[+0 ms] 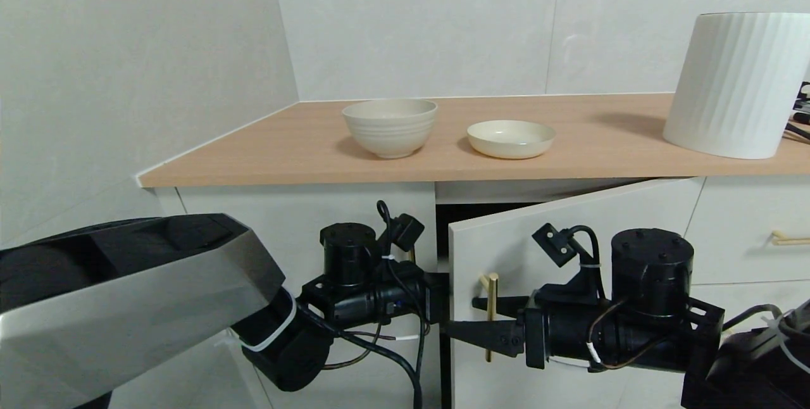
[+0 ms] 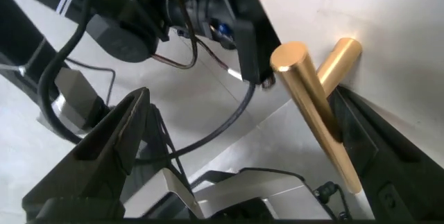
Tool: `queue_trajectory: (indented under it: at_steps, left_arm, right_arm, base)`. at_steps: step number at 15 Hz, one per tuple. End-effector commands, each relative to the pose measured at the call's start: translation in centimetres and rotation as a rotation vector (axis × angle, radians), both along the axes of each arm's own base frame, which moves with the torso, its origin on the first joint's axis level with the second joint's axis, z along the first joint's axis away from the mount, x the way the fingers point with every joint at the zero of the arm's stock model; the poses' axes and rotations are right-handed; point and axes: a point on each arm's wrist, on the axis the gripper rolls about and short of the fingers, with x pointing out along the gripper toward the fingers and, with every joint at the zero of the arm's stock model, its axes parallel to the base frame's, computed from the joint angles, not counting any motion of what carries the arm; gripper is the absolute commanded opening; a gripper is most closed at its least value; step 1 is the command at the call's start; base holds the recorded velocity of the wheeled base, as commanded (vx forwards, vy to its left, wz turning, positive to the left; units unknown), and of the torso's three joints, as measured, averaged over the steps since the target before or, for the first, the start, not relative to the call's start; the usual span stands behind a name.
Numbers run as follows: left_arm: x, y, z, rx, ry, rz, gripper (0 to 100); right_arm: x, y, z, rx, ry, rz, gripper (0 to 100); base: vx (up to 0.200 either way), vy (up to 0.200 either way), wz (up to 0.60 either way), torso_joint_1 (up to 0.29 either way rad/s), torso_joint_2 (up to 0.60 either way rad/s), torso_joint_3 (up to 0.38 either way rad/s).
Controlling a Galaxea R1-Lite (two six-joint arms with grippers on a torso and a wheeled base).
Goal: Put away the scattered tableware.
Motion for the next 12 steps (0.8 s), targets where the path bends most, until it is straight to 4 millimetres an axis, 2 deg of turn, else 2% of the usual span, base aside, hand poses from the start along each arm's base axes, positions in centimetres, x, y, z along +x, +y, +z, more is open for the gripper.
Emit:
queue_trajectory:
  at_steps: [1,5,10,12]
  left_arm:
    - [-0.2,-0.2,-0.2,0.003,0.007,-0.007,0]
    - [-0.6,-0.8,0.1,-0.015,-0.004,-0.025,0]
    - [-1.5,-1.8,1.4,-0.093,0.028,-0.050,0]
    - [-1.7,-1.9,1.5,-0.094,0.027,-0.054,0]
  right_arm:
    - [-0.1,-0.3,-0.4,-0.015,-0.006,-0.011,100]
    - [0.5,-2.1,-0.1,-0.016,-0.025,-0.068,100]
    - [0.8,-3.3,0.2,-0.020,-0.032,-0.130,100]
    - [1.5,-4.4,0.3,-0.032,-0.071,-0.174,100]
  base:
    - [0.000,0.000,0.00,0.000,0.00,0.000]
    - [0.000,0.000,0.00,0.000,0.00,0.000]
    - [0.000,0.000,0.00,0.000,0.00,0.000]
    - [0.000,0.000,0.00,0.000,0.00,0.000]
